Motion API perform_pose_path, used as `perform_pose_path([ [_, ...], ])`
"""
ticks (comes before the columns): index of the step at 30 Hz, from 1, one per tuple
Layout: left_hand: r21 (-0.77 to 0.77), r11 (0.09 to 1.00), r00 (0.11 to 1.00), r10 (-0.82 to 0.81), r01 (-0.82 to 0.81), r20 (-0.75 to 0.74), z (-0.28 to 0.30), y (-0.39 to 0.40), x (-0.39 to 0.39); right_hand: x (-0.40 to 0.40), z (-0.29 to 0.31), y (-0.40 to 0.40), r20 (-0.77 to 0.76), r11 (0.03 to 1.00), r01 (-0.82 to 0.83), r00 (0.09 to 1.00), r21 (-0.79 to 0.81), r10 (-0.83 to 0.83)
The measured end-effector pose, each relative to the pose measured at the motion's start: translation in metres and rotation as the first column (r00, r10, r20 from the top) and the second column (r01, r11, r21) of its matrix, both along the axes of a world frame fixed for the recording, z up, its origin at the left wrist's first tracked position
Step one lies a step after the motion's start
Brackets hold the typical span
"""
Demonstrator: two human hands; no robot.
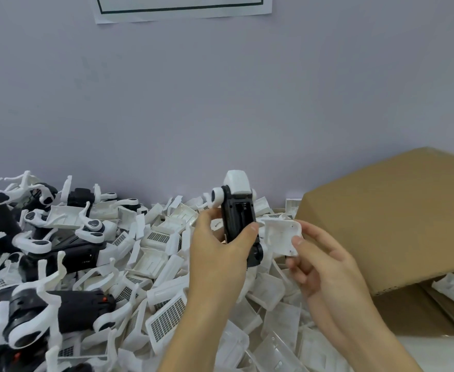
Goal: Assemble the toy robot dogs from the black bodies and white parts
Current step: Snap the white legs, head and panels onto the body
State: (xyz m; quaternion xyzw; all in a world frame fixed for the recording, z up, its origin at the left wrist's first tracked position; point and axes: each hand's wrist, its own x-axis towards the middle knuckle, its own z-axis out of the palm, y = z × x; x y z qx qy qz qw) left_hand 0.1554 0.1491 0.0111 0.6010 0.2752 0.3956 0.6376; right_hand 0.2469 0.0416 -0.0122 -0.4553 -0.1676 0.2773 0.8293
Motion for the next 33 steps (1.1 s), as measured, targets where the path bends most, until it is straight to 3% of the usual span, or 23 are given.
perform_pose_path([
  [4,0.071,0.994,0.994,-0.082,0.087,-0.077,-0.002,-0.004,0.002,-0.003,0.003,-0.003,0.101,0.997,-0.07,0.993,0.033,0.066],
  [9,-0.003,0.998,0.998,-0.067,0.067,-0.003,-0.001,-0.001,0.0,0.003,0.003,-0.013,0.414,0.983,-0.16,0.892,-0.088,0.182],
  [13,-0.021,0.998,0.998,-0.059,0.059,0.008,-0.003,0.001,0.001,0.004,0.006,-0.011,0.569,0.971,-0.03,0.806,-0.237,0.164],
  [17,-0.001,0.996,0.996,-0.087,0.087,0.005,-0.004,0.001,0.002,0.0,0.005,-0.007,0.76,0.9,0.254,0.639,-0.354,0.118],
  [19,0.022,0.996,0.996,-0.086,0.086,0.014,-0.004,0.001,0.002,0.001,0.003,-0.009,0.76,0.895,0.289,0.645,-0.341,0.081],
  [23,0.135,0.986,0.995,-0.1,0.096,0.018,-0.006,-0.001,0.005,0.003,0.002,-0.01,0.67,0.915,0.313,0.739,-0.253,-0.068],
  [27,0.249,0.957,0.989,-0.15,0.15,-0.02,-0.008,-0.004,0.007,0.002,0.003,-0.007,0.604,0.871,0.446,0.758,-0.206,-0.246],
  [33,0.345,0.884,0.949,-0.289,0.314,-0.122,-0.003,-0.018,0.005,-0.005,0.01,-0.003,0.634,0.855,0.491,0.717,-0.167,-0.289],
])
